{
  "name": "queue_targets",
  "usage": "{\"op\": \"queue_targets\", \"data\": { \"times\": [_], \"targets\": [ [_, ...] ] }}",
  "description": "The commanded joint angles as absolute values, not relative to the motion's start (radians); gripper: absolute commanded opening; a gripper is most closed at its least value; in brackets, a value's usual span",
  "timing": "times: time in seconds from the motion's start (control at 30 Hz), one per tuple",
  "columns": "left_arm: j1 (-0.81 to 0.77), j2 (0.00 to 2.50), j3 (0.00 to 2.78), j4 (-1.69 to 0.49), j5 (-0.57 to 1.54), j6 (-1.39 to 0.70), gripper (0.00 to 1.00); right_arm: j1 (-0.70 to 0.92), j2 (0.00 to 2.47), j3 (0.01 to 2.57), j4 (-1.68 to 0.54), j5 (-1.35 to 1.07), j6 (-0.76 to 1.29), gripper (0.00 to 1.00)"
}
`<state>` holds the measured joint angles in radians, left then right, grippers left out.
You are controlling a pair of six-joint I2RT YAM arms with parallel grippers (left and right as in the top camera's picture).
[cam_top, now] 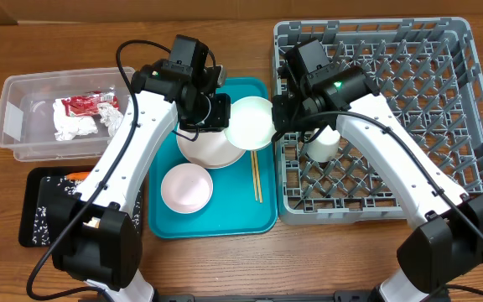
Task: Sort waste into correct bins and load items into the dishwasher
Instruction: 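Lift the white bowl and pass it to the right gripper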
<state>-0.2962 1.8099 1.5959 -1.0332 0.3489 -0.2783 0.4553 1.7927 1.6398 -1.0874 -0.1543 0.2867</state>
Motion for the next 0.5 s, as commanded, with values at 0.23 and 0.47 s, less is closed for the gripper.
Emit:
{"op": "queue_targets", "data": {
  "times": [0.23,0.47],
  "targets": [
    [-0.303,1.791,1.613,-1.032,0.37,-0.266,0.04,0.459,1.789,1.634,-1.073,-0.177,0.289,0.04],
    [-0.303,1.791,1.613,-1.031,0.371,-0.266,0.13,0.459,1.789,1.634,-1.052,-0.177,0.288,0.04]
  ]
}}
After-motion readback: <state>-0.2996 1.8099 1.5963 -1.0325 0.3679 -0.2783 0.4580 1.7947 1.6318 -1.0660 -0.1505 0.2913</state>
